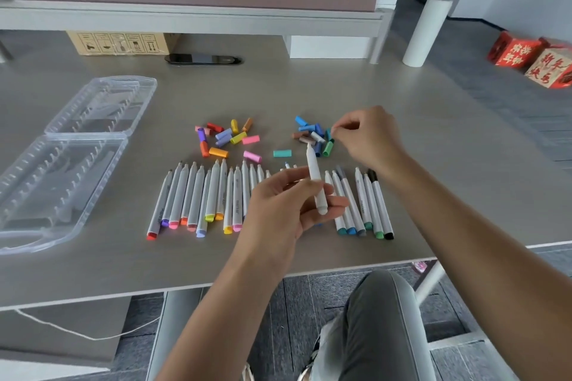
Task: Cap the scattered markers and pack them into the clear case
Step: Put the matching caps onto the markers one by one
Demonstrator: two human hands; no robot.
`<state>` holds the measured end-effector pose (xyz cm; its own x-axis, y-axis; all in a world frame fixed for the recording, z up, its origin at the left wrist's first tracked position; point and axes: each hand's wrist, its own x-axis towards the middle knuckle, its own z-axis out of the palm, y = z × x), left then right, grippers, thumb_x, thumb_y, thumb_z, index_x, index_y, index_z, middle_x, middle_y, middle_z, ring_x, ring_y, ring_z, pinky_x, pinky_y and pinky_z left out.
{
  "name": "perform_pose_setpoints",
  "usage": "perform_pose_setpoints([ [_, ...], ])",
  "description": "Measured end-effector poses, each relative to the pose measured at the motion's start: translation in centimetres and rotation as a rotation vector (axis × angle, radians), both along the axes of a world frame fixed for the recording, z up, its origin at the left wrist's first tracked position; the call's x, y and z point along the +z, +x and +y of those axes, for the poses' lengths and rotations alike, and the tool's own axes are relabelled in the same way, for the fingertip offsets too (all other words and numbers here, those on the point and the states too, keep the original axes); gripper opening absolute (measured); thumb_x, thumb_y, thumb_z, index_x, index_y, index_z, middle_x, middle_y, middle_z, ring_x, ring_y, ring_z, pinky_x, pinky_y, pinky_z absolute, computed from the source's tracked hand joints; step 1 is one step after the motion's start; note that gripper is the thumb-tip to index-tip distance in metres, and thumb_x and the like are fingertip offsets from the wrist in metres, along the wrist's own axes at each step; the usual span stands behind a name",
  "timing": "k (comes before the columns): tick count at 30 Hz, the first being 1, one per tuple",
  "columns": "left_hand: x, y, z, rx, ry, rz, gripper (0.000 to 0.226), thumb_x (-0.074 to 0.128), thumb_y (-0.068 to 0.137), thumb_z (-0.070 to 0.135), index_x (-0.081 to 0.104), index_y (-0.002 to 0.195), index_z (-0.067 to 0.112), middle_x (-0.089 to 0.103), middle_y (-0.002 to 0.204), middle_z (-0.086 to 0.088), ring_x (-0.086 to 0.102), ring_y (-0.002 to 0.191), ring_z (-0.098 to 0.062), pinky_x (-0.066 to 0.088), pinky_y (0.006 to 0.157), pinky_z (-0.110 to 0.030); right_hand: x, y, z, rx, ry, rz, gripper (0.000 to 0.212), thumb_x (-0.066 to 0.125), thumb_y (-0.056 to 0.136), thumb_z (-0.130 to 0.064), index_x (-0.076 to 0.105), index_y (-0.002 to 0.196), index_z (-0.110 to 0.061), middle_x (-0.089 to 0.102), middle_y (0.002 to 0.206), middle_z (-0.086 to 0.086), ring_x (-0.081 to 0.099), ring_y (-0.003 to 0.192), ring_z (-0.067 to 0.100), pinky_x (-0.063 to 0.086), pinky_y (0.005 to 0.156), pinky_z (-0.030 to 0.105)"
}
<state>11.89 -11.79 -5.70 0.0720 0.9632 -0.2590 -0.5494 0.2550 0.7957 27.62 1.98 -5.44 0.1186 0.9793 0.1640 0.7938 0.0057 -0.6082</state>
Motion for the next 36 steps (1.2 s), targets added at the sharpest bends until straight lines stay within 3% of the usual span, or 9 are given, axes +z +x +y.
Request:
perform_pose_setpoints([
  [3,-0.4,-0.4,-0.3,-0.006,-0.004,-0.005,0.019,0.055,0.097,-0.006,0.060,0.115,-0.005,0.070,0.090,-0.028,0.075,0.074,-0.033,0.061,0.065,-0.033,0.1,-0.7,1.6,0.048,-0.006,-0.150,0.011,0.071,0.090,-0.023,0.082,0.089,-0.027,0.076,0.081,-0.007,0.068,0.078,0.015,0.048,0.060,0.024],
  [6,-0.6,-0.7,-0.6,-0.005,-0.005,-0.007,0.022,0.055,0.097,-0.006,0.058,0.119,-0.006,0.069,0.088,-0.027,0.074,0.076,-0.034,0.061,0.068,-0.035,0.2,-1.7,2.8,0.052,-0.043,-0.280,0.011,0.073,0.089,-0.023,0.084,0.094,-0.023,0.073,0.078,-0.003,0.061,0.068,0.013,0.035,0.052,0.020],
  [12,-0.6,-1.0,-0.7,-0.005,0.015,0.005,0.021,0.054,0.098,-0.006,0.058,0.118,-0.006,0.071,0.083,-0.023,0.074,0.073,-0.032,0.061,0.068,-0.035,-0.1,-2.8,4.4,0.029,-0.103,-0.377,0.014,0.077,0.086,-0.029,0.082,0.097,-0.020,0.073,0.084,0.002,0.064,0.076,0.020,0.041,0.057,0.025],
  [32,-1.2,-2.0,-0.6,0.006,0.015,0.004,0.025,0.056,0.097,-0.005,0.059,0.122,-0.005,0.070,0.094,-0.027,0.074,0.074,-0.033,0.062,0.069,-0.037,0.0,-3.9,4.1,0.064,-0.103,-0.512,0.021,0.077,0.087,-0.037,0.078,0.099,-0.019,0.072,0.085,0.002,0.065,0.079,0.022,0.049,0.067,0.029],
  [36,-1.1,-2.1,-0.3,0.034,0.040,0.058,0.027,0.051,0.097,-0.007,0.061,0.122,-0.002,0.070,0.095,-0.023,0.065,0.061,-0.025,0.055,0.057,-0.031,0.7,-2.6,2.7,0.159,-0.032,-0.341,0.011,0.074,0.092,-0.028,0.079,0.091,-0.019,0.074,0.083,0.001,0.065,0.076,0.020,0.046,0.063,0.028],
])
